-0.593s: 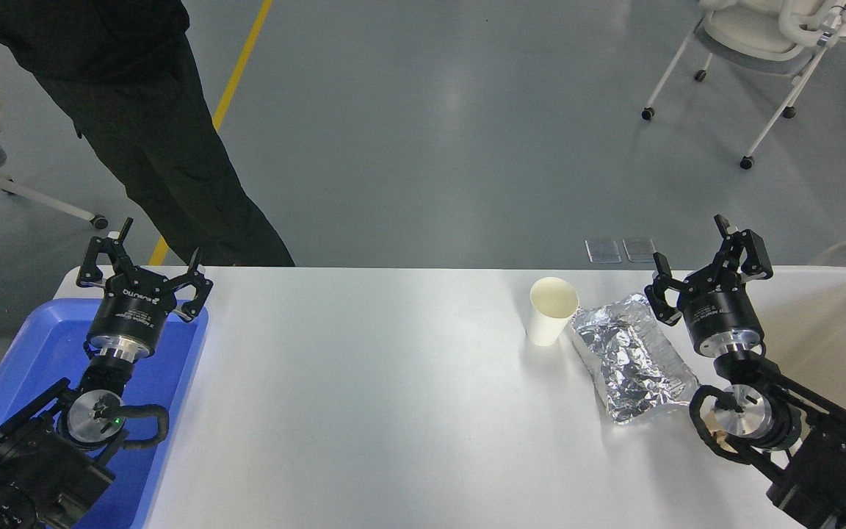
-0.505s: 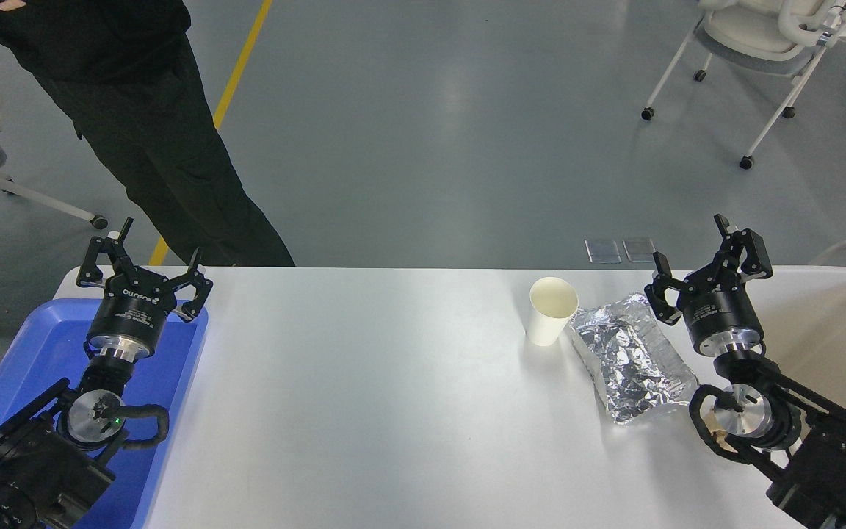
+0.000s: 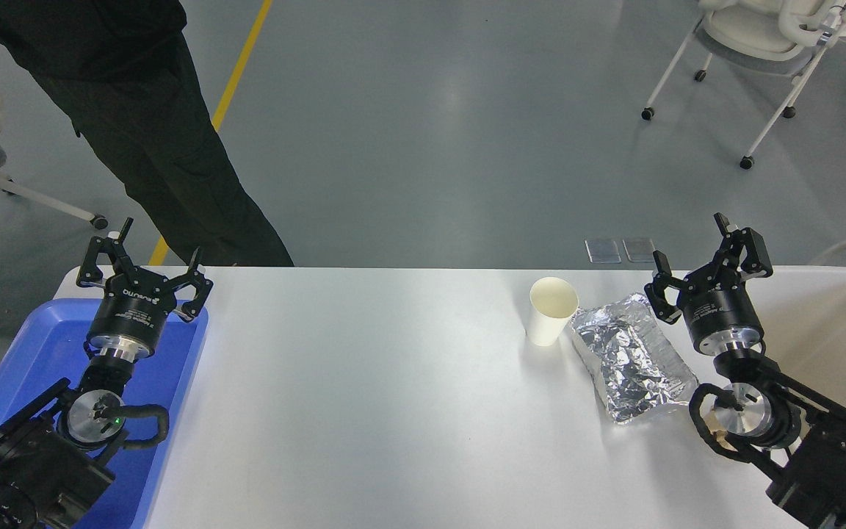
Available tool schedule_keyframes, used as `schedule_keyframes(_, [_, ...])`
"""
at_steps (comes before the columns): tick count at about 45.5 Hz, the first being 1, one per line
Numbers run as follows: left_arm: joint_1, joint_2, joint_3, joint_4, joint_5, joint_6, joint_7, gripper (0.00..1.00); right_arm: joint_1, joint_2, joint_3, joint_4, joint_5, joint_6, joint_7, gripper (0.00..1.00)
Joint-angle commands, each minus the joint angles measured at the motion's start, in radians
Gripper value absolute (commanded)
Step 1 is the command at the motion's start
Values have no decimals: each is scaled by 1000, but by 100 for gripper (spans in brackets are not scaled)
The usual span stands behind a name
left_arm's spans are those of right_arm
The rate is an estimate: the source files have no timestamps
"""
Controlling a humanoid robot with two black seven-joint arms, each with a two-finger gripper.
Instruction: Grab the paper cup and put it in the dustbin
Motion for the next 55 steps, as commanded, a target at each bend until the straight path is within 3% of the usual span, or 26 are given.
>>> schedule_keyframes(1, [0,0,0,0,0,0,0,100,-2,1,5,1,6,-2,2,100])
schedule_keyframes(25, [0,0,-3,1,0,0,-2,100,-10,-62,-41,39,-6,0,-12,100])
schedule_keyframes(38, [-2,0,0,0,0,0,0,100,125,-268,-322,95,11,-2,-7,100])
schedule_keyframes(46, [-2,0,0,0,0,0,0,100,376,-357,-717,95,11,-2,-7,100])
schedule_keyframes(55, [-3,0,2,0,0,0,0,100,778,-357,-1351,101,9,2,-6,100])
